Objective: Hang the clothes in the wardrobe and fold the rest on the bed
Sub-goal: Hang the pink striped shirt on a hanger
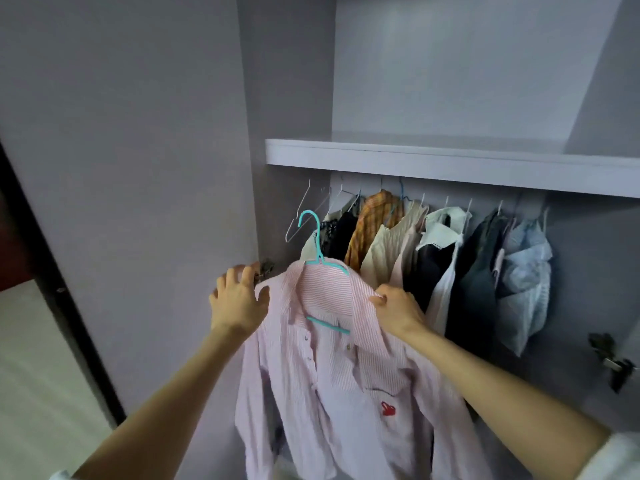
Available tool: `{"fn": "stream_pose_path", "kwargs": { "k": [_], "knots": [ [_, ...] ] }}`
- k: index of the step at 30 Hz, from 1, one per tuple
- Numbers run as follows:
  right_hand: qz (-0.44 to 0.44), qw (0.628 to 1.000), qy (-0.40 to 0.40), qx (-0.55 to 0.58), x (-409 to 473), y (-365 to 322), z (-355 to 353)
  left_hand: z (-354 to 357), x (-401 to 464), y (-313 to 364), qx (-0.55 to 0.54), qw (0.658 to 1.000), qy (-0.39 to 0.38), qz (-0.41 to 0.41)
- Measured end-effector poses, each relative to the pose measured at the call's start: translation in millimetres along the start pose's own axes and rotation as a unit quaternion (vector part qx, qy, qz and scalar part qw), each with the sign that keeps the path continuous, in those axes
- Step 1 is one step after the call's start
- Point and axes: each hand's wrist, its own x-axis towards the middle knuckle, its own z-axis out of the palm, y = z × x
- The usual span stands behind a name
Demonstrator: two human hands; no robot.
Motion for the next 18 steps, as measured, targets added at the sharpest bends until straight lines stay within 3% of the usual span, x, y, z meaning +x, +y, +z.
{"fn": "stream_pose_path", "kwargs": {
  "k": [5, 10, 14, 18],
  "knots": [
    [0.069, 0.984, -0.045, 0.157, 12.0, -44.1, 30.1, -14.2, 1.9, -12.2, 0.026, 0.999, 0.032, 0.025],
    [0.037, 0.975, -0.097, 0.198, 18.5, -76.0, 55.7, -38.2, 9.8, -33.0, 0.102, 0.99, 0.077, 0.064],
    [0.006, 0.978, -0.088, 0.189, 26.0, -93.6, 65.3, -52.1, 17.7, -44.5, 0.151, 0.979, 0.093, 0.1],
    [0.055, 0.96, -0.045, 0.27, 39.4, -120.6, 85.2, -57.3, 28.7, -49.1, 0.174, 0.974, 0.087, 0.112]
  ]
}}
